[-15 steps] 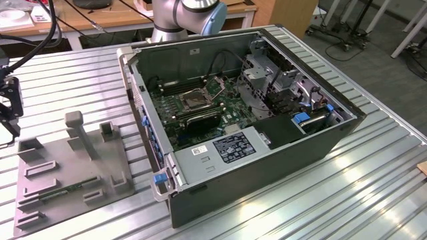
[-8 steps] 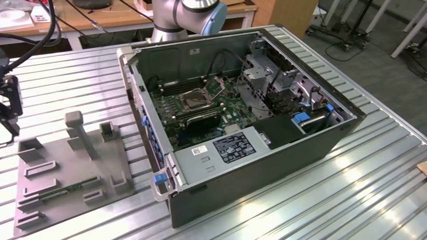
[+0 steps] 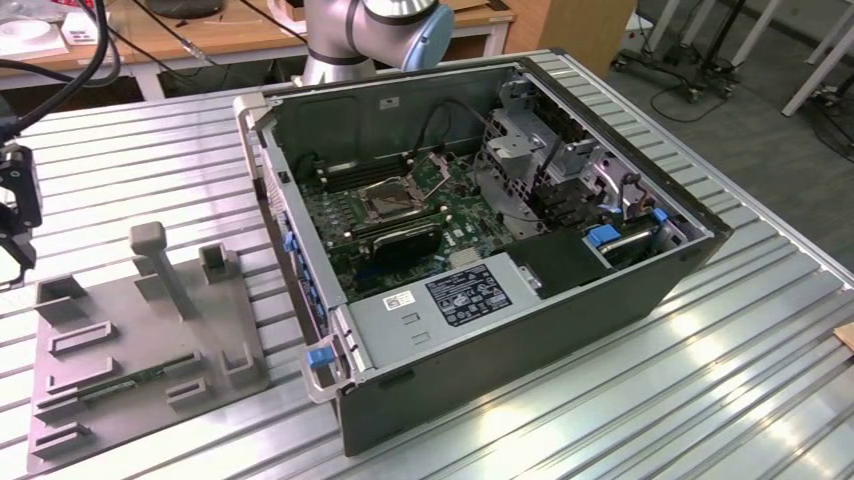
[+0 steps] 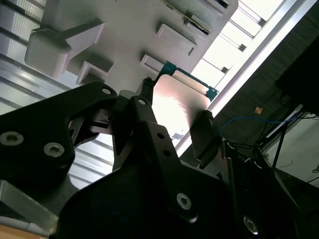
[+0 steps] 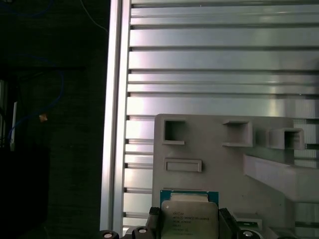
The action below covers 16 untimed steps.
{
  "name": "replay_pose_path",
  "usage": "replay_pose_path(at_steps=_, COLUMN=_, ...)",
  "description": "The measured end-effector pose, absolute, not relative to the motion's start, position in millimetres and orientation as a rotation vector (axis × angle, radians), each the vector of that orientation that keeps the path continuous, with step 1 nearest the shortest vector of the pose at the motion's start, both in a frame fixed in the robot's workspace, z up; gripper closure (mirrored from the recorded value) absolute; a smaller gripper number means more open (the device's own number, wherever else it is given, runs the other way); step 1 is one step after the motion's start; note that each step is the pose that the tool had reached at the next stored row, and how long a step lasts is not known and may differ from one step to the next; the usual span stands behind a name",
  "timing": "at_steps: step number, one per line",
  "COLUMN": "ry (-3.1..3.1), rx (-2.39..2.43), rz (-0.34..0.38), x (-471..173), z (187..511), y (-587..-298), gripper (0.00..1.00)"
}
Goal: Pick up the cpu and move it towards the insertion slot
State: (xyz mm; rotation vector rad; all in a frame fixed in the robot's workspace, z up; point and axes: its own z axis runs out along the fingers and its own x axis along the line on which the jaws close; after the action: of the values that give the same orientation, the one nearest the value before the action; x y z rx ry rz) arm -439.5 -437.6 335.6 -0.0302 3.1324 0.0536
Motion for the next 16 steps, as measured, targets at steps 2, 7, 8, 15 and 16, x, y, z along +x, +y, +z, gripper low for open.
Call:
replay_pose_path(at_steps=2, ry=3.132, rx=-0.030, rz=0.054, x=-439.5, z=336.8, y=-437.6, gripper=0.46)
replay_pose_path(at_steps=7, ry=3.133, rx=-0.030, rz=0.054, x=-439.5, z=337.7, y=-437.6, gripper=0.46)
replay_pose_path(at_steps=8, ry=3.133, rx=-0.030, rz=0.053, x=-439.5, z=337.7, y=-437.6, gripper=0.46)
replay_pose_path(at_steps=15, ry=3.133, rx=-0.030, rz=0.053, x=-439.6, z=341.9, y=-437.6, gripper=0.46)
replay_pose_path(at_steps=16, ry=3.133, rx=-0.030, rz=0.053, x=-439.5, z=343.2, y=-437.6, gripper=0.46)
